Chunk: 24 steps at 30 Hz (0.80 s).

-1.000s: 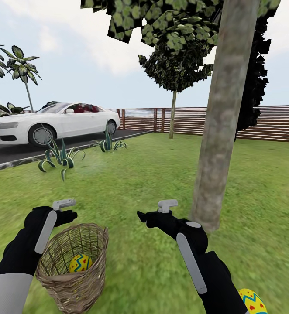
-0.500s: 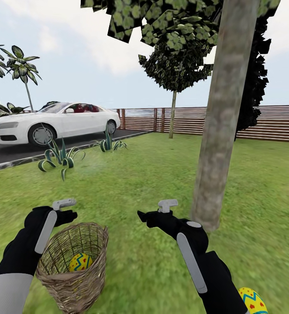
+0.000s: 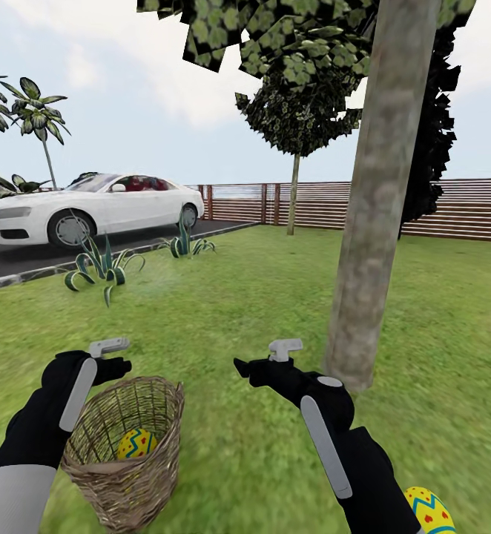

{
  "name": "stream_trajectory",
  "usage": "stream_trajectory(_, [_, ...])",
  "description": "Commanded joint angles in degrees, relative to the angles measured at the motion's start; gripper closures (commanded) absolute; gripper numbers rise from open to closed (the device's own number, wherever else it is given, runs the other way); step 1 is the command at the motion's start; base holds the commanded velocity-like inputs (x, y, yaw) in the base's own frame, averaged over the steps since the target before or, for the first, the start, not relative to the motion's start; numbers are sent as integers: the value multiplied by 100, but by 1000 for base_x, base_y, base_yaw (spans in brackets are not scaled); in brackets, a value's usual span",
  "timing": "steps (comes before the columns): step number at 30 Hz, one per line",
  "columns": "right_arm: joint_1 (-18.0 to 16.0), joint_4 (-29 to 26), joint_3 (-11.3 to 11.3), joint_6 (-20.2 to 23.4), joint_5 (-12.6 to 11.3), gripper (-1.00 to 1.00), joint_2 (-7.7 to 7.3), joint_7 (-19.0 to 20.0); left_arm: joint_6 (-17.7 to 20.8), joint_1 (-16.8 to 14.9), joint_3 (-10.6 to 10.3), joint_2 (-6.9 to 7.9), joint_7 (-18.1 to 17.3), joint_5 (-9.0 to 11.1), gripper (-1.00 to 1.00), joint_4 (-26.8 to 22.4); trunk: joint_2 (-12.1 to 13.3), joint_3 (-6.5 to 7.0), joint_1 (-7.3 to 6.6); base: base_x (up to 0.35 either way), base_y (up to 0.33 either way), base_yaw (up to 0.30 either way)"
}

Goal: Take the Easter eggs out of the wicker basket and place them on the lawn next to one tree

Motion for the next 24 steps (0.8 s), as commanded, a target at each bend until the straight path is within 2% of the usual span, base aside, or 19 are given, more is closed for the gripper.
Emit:
stream_trajectory(1, [-4,-5,-3,28,14,-100,2,18,18,-2,0,2,50,61,-100,-3,-3,-7,-1,37,0,0])
stream_trajectory(9, [-4,-5,-7,28,16,-100,2,18,18,-3,-5,6,50,61,-100,-5,-3,-7,-1,123,23,0])
stream_trajectory(24, [-4,-23,-10,28,13,-100,2,18,18,-1,-46,15,50,61,-100,-15,-3,-7,-1,10,2,0])
